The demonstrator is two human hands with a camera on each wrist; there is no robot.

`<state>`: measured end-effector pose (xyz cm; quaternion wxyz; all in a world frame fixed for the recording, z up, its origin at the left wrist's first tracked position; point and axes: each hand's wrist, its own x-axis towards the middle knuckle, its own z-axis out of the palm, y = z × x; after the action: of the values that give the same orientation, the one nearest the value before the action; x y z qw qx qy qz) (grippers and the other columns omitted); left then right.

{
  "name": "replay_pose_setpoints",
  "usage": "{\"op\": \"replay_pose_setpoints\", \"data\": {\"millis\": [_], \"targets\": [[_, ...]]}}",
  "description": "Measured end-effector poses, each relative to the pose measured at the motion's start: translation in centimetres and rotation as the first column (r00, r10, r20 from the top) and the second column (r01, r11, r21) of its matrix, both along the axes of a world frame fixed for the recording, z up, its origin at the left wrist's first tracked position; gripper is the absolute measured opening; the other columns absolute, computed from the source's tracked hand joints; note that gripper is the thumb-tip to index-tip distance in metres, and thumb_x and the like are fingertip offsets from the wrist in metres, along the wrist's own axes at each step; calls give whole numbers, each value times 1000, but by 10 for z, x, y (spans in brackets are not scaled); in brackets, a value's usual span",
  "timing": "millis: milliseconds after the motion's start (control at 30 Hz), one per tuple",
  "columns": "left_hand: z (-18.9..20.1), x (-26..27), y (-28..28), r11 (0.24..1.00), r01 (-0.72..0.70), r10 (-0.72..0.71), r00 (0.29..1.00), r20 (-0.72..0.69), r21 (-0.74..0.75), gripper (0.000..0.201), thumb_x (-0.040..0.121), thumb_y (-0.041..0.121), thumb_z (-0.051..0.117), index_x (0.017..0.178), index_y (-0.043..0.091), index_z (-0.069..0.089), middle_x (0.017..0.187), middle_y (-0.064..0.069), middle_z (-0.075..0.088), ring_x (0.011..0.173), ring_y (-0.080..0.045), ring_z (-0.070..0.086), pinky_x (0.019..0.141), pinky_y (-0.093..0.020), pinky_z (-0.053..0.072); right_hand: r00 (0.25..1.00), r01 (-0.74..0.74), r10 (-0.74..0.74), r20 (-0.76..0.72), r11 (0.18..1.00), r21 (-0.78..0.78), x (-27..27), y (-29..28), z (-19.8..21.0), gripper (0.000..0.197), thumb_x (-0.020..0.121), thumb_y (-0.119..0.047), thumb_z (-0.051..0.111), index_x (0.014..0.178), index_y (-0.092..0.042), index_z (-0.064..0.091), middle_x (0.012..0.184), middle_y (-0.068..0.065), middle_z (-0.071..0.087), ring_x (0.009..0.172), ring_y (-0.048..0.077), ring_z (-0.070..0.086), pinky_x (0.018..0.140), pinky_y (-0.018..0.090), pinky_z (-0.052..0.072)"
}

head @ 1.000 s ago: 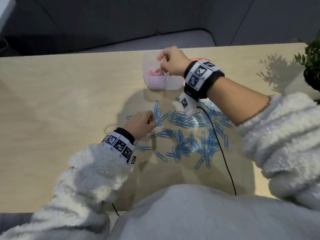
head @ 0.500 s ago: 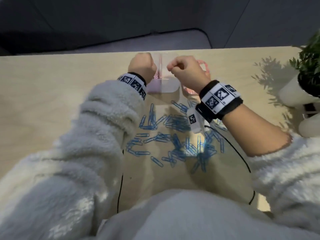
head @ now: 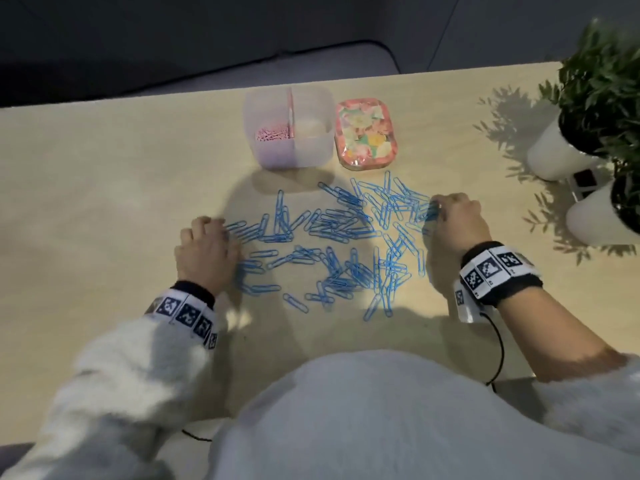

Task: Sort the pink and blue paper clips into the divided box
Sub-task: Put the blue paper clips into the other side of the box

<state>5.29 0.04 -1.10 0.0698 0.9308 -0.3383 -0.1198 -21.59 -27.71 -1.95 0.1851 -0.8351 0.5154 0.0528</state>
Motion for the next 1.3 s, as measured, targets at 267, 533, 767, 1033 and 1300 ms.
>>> {"op": "replay_pose_setpoints", "data": {"millis": [267, 533, 767, 1033, 1300], "targets": [[-16, -42, -2, 989, 144, -146, 987, -63, -34, 34, 89, 21, 52, 116, 2, 54, 114, -24, 54, 108, -39, 47, 95, -46, 36, 940, -341, 341, 14, 939, -35, 44, 70, 1, 39, 89, -11, 44, 127, -11, 51, 127, 15, 47, 114, 36, 41, 91, 43, 43], [-4, -25, -80, 970, 207, -217, 974, -69, -129, 47, 91, 24, 48, 133, 4, 40, 135, -20, 40, 121, -37, 41, 102, -45, 35, 995, -68, 72, 68, 996, -52, 73, 1, 14, 32, 90, -8, 42, 118, 3, 54, 124, 26, 49, 118, 39, 43, 93, 44, 40], [-8, -25, -131, 913, 407, -402, 907, -128, 15, 45, 94, 33, 41, 132, 10, 40, 145, -13, 37, 130, -32, 37, 107, -46, 35, 948, -319, 317, -41, 944, -82, 110, 23, 2, 37, 88, -11, 50, 123, -4, 49, 129, 17, 42, 117, 33, 41, 91, 44, 46], [-2, -34, -112, 842, 526, -540, 819, -196, -121, 31, 89, 17, 53, 119, 10, 56, 123, -10, 54, 113, -27, 50, 99, -39, 42, 894, -422, 401, 201, 904, 70, 96, 38, 0, 36, 95, -19, 43, 127, -9, 53, 119, 16, 52, 114, 33, 47, 96, 42, 45], [4, -23, -109, 777, 629, -619, 764, -180, -4, 44, 84, 15, 60, 127, 10, 53, 138, -7, 50, 120, -30, 46, 103, -39, 38, 872, -488, 487, 48, 861, 142, 102, 59, 10, 47, 81, -40, 65, 118, -12, 55, 118, 10, 46, 114, 29, 42, 90, 40, 45]]}}
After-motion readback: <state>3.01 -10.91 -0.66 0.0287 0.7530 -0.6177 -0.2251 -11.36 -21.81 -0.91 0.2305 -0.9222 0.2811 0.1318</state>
